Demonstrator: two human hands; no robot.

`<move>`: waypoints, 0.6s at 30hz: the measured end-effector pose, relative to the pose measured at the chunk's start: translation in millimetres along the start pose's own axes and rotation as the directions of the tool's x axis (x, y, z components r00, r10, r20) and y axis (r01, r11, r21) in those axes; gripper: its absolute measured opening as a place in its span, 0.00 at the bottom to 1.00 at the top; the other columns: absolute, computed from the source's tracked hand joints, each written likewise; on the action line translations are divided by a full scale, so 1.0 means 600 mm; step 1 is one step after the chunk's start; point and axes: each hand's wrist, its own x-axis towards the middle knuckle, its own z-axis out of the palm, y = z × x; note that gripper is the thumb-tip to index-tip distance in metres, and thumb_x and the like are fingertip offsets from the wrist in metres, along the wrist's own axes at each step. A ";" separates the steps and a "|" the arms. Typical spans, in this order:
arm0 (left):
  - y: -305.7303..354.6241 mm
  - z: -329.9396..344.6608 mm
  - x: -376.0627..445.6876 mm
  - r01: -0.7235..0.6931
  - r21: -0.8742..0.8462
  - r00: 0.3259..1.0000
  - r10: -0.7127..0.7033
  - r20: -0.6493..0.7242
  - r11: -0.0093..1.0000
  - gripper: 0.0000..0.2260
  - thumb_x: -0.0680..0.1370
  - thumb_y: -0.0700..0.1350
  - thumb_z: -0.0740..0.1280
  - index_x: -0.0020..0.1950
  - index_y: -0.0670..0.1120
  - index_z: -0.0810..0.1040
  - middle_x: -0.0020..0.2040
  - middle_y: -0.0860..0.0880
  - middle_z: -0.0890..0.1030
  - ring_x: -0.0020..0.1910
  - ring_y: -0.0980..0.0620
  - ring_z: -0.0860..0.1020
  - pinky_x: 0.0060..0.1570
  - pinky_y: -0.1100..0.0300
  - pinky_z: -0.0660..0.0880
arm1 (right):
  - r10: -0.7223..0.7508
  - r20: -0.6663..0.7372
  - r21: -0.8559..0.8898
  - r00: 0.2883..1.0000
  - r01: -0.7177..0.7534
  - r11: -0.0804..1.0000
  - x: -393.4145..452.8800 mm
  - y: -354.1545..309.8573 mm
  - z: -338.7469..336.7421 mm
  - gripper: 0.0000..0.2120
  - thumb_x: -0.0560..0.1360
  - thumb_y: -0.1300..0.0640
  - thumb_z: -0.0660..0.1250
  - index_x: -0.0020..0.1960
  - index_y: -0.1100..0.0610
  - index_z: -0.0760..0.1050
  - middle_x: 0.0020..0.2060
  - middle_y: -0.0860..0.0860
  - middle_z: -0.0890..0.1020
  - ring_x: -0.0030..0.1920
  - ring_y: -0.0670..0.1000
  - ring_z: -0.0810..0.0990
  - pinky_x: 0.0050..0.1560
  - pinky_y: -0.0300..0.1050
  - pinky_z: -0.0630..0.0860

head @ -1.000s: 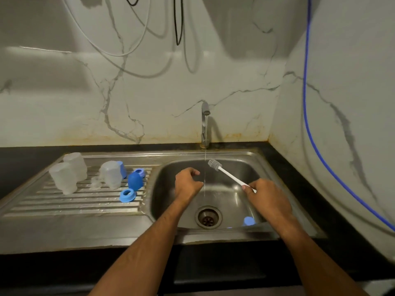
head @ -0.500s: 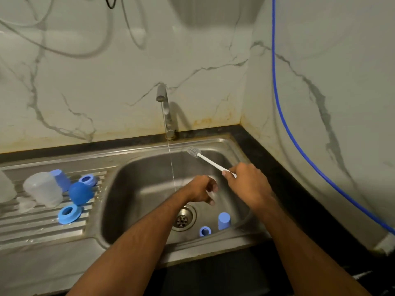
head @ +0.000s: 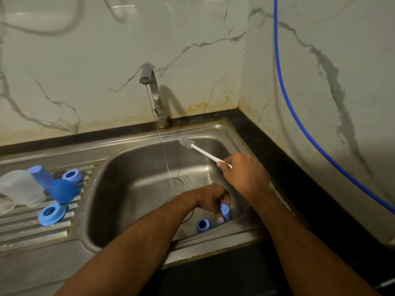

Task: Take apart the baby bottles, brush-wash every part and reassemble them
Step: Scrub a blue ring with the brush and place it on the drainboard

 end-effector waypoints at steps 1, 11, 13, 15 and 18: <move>0.000 0.001 0.001 -0.009 0.010 1.000 0.009 -0.006 1.000 0.24 0.68 0.45 0.82 0.60 0.44 0.78 0.58 0.46 0.81 0.56 0.46 0.79 0.59 0.50 0.78 | 0.000 0.000 0.001 1.000 0.000 1.000 0.000 0.000 0.002 0.18 0.83 0.42 0.62 0.59 0.53 0.82 0.46 0.51 0.84 0.45 0.50 0.80 0.44 0.43 0.72; 0.006 -0.017 -0.013 -0.013 -0.013 0.989 0.011 -0.151 1.000 0.19 0.69 0.46 0.81 0.57 0.43 0.81 0.53 0.46 0.83 0.52 0.47 0.80 0.56 0.53 0.78 | -0.005 0.019 -0.020 1.000 0.006 1.000 -0.013 0.018 0.012 0.16 0.83 0.43 0.62 0.54 0.52 0.82 0.41 0.49 0.82 0.42 0.47 0.80 0.42 0.41 0.72; 0.004 -0.029 -0.028 0.006 -0.030 0.980 -0.011 -0.200 1.000 0.19 0.70 0.45 0.80 0.57 0.42 0.81 0.52 0.45 0.83 0.51 0.47 0.80 0.54 0.55 0.77 | -0.029 0.035 -0.018 0.999 0.030 0.999 -0.015 0.012 0.014 0.16 0.83 0.43 0.61 0.51 0.52 0.81 0.38 0.48 0.81 0.40 0.47 0.80 0.40 0.41 0.72; -0.004 -0.038 -0.042 0.039 -0.052 0.969 -0.050 -0.242 0.998 0.19 0.69 0.46 0.81 0.56 0.41 0.82 0.51 0.45 0.83 0.50 0.47 0.80 0.53 0.54 0.77 | -0.049 0.039 -0.029 0.998 0.050 0.998 -0.016 -0.003 0.015 0.16 0.83 0.43 0.61 0.49 0.51 0.81 0.37 0.48 0.81 0.39 0.46 0.79 0.39 0.40 0.72; -0.023 -0.051 -0.068 0.106 -0.076 0.948 -0.124 -0.295 0.991 0.18 0.68 0.47 0.81 0.53 0.43 0.82 0.42 0.51 0.80 0.42 0.52 0.77 0.46 0.57 0.75 | -0.095 0.011 -0.057 0.995 0.096 0.994 -0.019 -0.034 0.007 0.16 0.83 0.42 0.61 0.49 0.51 0.81 0.37 0.48 0.81 0.38 0.46 0.79 0.37 0.41 0.72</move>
